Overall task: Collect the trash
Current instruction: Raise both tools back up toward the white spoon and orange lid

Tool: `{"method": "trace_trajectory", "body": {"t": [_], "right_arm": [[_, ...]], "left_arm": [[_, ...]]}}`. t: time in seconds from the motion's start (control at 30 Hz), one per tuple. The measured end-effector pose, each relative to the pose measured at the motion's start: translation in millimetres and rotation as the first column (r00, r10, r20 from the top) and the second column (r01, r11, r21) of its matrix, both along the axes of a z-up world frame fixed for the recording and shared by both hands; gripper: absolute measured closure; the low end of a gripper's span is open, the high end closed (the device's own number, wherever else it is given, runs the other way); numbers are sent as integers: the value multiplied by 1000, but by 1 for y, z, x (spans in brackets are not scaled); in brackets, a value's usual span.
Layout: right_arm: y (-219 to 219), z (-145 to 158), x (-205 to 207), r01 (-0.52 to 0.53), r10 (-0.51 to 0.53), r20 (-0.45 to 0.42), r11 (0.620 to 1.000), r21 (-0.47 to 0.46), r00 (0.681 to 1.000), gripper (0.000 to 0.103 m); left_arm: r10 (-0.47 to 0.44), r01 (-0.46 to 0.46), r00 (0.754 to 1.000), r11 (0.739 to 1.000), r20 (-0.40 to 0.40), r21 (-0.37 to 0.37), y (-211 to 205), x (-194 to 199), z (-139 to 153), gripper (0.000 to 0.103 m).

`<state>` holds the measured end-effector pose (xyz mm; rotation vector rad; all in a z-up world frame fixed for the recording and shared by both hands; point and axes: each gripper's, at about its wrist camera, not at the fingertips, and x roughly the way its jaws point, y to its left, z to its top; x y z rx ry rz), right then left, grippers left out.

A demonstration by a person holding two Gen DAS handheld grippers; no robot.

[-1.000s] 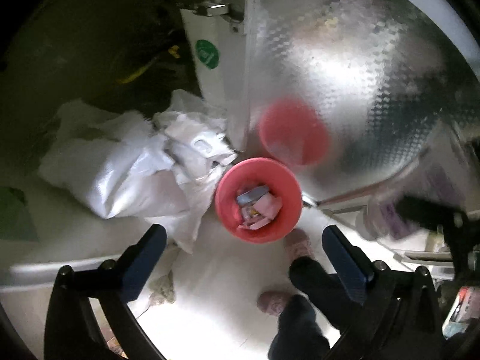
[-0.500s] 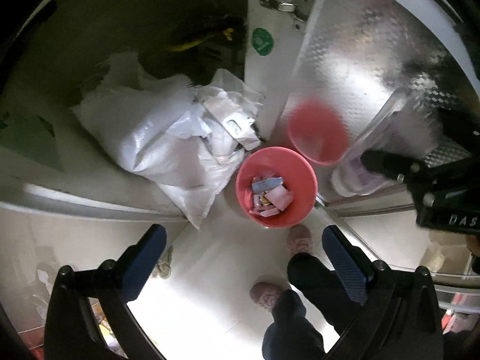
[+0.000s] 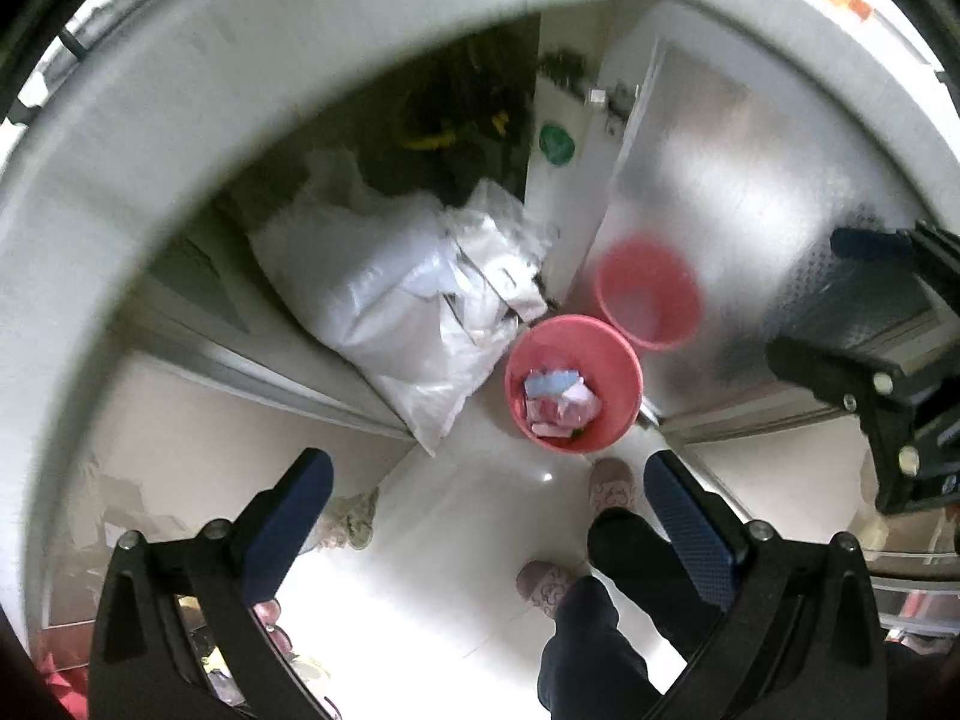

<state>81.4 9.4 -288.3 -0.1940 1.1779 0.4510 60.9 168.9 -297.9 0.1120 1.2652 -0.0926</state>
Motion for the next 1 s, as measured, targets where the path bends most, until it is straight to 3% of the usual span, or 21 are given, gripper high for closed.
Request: {"method": "trace_trajectory", "body": {"t": [0.3,0.53,0.7,1.0], "right_arm": [[-1,107,-19,17,-17,115,1000,6,993,1],[-10,191,-21,66,-74,211,997,45,975,1],[-19,228,-23,114,-127,258,991,66,958,1],[-36,261,-32,184,-202,316,979,85,927,1]], "left_arm": [[-5,9,989,1000,149,-29,-1,-4,124,0],[-35,49,958,998,284,-40,-4,0,212,0],[-80,92,930,996,360,-18,-12,7,254,0],[-179,193,888,981,425,8,-41,13,291,0]]}}
